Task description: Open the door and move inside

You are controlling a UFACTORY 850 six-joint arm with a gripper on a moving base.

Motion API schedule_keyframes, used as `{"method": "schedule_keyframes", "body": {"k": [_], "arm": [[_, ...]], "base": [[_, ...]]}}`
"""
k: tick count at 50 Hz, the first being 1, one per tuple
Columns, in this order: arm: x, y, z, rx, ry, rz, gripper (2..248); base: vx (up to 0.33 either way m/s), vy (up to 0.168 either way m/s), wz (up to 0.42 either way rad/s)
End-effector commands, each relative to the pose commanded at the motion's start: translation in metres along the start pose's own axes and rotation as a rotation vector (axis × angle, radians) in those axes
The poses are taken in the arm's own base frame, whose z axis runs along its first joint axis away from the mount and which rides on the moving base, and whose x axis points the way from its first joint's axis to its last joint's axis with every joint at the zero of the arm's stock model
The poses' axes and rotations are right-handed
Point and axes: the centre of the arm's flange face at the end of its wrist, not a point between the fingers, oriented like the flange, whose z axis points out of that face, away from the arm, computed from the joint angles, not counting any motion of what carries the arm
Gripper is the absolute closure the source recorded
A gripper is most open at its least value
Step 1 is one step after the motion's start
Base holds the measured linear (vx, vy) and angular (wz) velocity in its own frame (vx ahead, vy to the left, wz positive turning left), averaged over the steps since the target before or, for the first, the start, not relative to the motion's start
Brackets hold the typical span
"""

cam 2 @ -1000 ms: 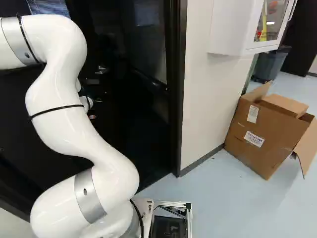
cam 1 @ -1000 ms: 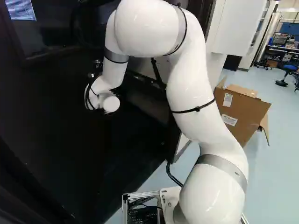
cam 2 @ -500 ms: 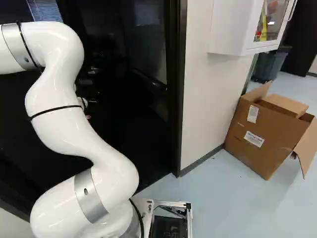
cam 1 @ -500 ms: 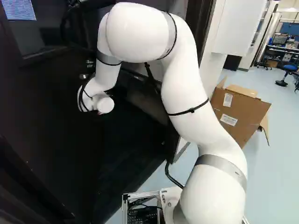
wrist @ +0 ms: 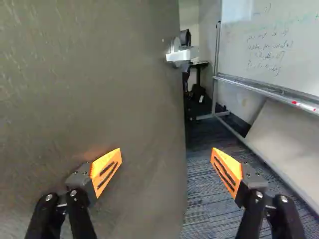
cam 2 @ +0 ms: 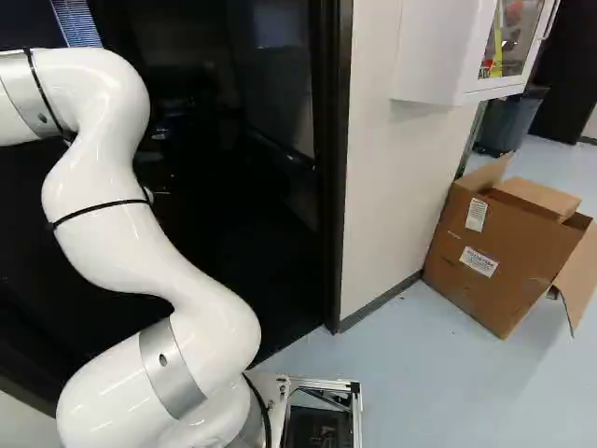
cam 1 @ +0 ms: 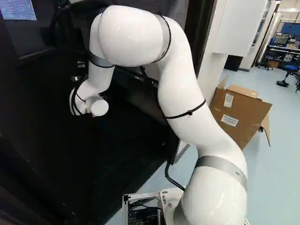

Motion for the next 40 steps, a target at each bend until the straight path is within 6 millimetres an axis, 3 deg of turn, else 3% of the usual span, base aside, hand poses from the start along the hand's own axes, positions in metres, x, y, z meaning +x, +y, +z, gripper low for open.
{"method": "schedule_keyframes", "body": {"k": [40], "arm": [[-0.010, -0.060, -0.022, 0.136, -0.016, -0.043, 3]], "base": [[0.000, 0.000, 0.000]]}}
